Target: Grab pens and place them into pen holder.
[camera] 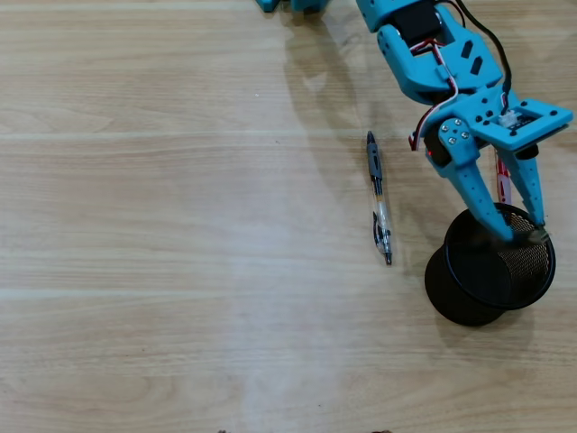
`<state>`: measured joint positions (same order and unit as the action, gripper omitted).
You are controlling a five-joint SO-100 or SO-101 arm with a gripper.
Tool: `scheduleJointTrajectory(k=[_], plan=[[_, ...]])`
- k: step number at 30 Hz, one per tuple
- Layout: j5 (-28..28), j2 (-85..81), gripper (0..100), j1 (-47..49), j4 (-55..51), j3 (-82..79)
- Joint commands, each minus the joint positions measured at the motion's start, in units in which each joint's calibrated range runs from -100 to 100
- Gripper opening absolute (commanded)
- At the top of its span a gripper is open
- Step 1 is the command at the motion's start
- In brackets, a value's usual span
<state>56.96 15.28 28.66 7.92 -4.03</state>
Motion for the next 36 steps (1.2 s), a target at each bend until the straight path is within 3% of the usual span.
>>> scheduleJointTrajectory(k=[1,5,9,14,17,18,22,26,28,36], plan=[[-1.24,-1.58,14,0.37,1.32,0.45],[-2.7,-4.46,14,0.21,0.28,-0.09],[-9.13,-17.22,15,-1.57,-10.03,-7.42],[-17.18,-34.89,17,-8.1,-50.86,-10.68],[-16.09,-35.56,26,-11.73,-73.89,-11.95],[-14.73,-34.55,28,-12.21,-76.04,-13.4],[-9.66,-28.97,21,-9.23,-70.62,-19.74],[-10.23,-23.81,17,-6.97,-63.66,-18.92],[-12.22,-21.45,16,-4.95,-63.15,-16.75],[-10.28,-9.44,16,-1.97,-63.06,-6.07]])
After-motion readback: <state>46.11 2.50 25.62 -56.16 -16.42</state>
